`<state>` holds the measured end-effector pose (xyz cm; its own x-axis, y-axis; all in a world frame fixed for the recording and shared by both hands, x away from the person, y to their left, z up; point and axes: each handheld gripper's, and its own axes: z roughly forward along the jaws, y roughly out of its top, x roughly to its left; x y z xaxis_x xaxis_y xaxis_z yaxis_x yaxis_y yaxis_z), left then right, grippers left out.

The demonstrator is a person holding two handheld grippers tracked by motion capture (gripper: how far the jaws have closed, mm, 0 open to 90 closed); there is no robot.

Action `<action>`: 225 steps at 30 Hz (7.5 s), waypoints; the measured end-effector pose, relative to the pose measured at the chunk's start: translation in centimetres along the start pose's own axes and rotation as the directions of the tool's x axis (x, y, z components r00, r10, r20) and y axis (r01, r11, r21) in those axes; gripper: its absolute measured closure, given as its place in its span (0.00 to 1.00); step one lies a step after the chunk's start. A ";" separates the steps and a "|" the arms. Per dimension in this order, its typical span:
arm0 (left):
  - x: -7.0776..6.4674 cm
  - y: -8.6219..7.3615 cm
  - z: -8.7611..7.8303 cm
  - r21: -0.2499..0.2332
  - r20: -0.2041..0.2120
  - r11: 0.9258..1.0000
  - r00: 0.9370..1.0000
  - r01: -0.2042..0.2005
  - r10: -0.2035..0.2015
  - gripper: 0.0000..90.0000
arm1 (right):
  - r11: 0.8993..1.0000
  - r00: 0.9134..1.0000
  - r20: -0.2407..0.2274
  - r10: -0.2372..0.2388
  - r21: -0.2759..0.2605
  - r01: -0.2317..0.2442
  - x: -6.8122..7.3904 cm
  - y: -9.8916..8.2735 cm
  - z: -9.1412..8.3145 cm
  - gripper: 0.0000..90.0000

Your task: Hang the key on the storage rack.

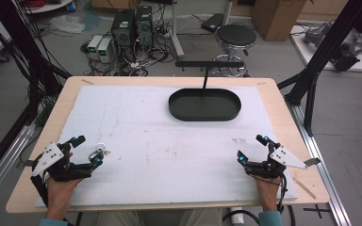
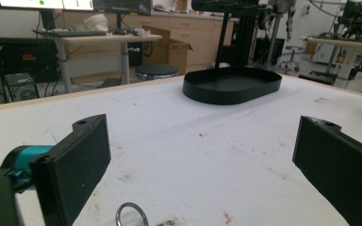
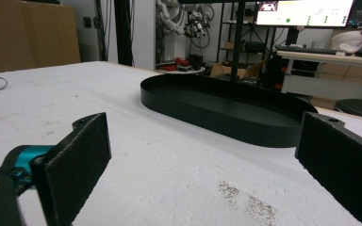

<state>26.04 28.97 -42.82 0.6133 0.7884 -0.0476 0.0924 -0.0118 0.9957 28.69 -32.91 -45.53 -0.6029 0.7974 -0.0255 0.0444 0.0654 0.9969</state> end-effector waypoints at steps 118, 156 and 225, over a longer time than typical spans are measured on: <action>5.8 2.8 8.1 0.820 0.092 0.571 0.993 -0.032 -0.076 0.91 | 1.000 1.000 0.005 -0.011 0.002 0.011 0.0 0.0 0.0 0.04; 5.4 3.5 7.6 0.780 0.094 0.624 0.995 -0.049 -0.040 0.98 | 1.000 1.000 0.007 -0.011 0.005 0.011 0.1 0.0 0.0 0.04; -5.0 11.7 15.5 0.167 0.614 0.974 0.789 -0.156 0.021 0.98 | 0.990 0.769 -0.639 0.015 0.116 0.077 3.4 14.7 10.5 0.04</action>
<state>36.19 15.34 -32.21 0.9676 0.2438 -0.0657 0.1252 -0.2371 0.9634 35.70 -22.92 -31.74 -0.9719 0.2315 0.0432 0.0901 0.1960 0.9765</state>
